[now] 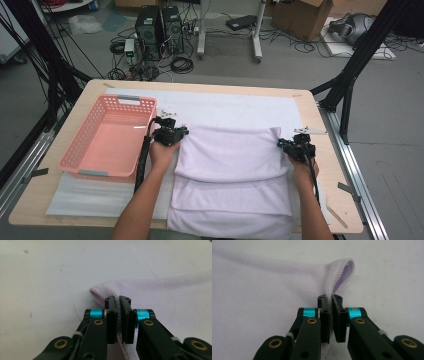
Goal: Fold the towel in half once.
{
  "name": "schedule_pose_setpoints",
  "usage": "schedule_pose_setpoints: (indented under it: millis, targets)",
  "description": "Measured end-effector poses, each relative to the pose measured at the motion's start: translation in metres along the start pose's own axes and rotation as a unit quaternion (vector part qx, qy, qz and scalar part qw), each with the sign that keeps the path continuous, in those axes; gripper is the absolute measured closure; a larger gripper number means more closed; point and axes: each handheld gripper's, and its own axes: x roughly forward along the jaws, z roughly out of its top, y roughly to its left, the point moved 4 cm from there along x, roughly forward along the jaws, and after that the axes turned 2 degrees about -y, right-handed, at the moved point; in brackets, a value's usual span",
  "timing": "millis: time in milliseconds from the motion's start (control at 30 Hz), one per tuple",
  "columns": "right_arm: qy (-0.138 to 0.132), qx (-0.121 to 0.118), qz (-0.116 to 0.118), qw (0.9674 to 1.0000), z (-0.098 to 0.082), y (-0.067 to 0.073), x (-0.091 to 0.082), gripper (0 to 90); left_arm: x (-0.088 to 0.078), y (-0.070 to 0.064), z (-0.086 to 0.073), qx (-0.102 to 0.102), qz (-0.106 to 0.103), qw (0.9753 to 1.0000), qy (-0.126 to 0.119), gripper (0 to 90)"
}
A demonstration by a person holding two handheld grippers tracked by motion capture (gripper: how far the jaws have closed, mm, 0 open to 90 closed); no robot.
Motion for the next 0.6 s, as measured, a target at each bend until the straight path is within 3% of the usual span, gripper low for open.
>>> schedule_pose_setpoints:
  millis: [167,233,300,333,433,533,600]
  targets:
    - [-0.006,0.001,-0.008,1.0,0.015,-0.005,0.013,85.9,0.015,0.01,0.015,-0.012,0.001,0.9999,-0.009,84.7]
    - [-0.013,-0.004,-0.01,0.9999,0.023,-0.008,0.017,85.9,0.02,0.013,0.024,-0.004,0.002,1.0,-0.006,84.7]
    - [-0.02,0.002,-0.011,0.9998,0.03,-0.01,0.02,85.9,0.023,0.015,0.032,-0.01,0.003,0.9996,-0.025,84.7]
    - [-0.023,0.006,-0.011,0.9996,0.034,-0.011,0.022,86.0,0.025,0.017,0.035,-0.013,0.004,0.9997,-0.022,84.7]
    - [-0.03,0.012,-0.012,0.9994,0.045,-0.014,0.027,85.9,0.028,0.02,0.043,-0.008,0.009,0.999,-0.042,84.7]
    - [-0.038,0.014,-0.014,0.9991,0.052,-0.015,0.032,85.8,0.03,0.022,0.044,-0.005,0.007,0.9988,-0.048,84.5]
    - [-0.038,0.017,-0.015,0.999,0.053,-0.014,0.035,85.0,0.031,0.022,0.04,0.001,0.005,0.9994,-0.035,81.8]
